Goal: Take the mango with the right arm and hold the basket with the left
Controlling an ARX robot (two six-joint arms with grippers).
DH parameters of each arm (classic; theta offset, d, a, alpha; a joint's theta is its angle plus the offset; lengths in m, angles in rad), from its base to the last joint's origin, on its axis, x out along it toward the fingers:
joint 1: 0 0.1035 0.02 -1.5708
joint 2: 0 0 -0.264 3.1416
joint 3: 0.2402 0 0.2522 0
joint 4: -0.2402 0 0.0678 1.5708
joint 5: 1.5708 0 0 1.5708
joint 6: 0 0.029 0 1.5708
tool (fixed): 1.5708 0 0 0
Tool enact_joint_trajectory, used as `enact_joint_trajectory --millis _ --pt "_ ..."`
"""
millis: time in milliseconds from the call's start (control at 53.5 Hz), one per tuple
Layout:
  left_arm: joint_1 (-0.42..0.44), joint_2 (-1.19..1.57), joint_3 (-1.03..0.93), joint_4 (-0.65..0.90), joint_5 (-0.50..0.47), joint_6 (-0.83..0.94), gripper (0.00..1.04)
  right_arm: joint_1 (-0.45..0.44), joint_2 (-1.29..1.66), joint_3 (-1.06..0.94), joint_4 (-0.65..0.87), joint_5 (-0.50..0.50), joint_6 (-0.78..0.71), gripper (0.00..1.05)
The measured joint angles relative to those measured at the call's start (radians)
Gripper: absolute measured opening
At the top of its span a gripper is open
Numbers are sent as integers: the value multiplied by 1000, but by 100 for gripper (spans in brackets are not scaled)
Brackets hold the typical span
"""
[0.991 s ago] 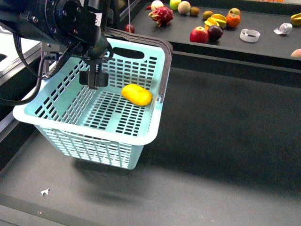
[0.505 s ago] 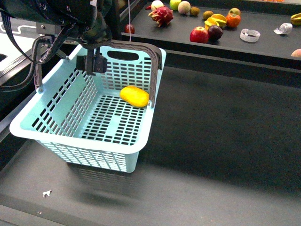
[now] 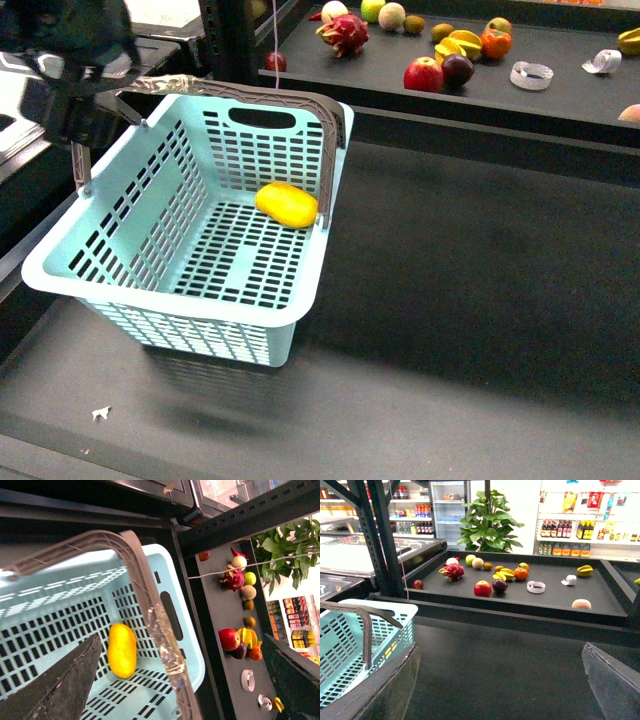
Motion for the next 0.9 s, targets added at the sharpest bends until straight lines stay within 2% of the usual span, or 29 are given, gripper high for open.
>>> enact_joint_trajectory --millis 224,411,468,711,729,767,823,860,898 --pt "3 -295 -288 17 -91 26 97 0 0 0 0 0 0 96" --pt "-16 -517 -432 -2 -171 31 97 0 0 0 0 0 0 96" --pt "-18 -571 -452 -53 -193 28 97 0 0 0 0 0 0 96" --pt "-16 -596 -473 -42 -193 29 96 0 0 0 0 0 0 96" --pt "-4 -592 -489 3 -159 74 94 0 0 0 0 0 0 96" --pt "24 -592 -545 166 18 201 87 0 0 0 0 0 0 96" --pt "54 -600 -637 379 213 454 76 0 0 0 0 0 0 96" --pt "72 -624 -694 488 311 668 67 0 0 0 0 0 0 96" --pt "82 -652 -723 526 352 841 60 0 0 0 0 0 0 96"
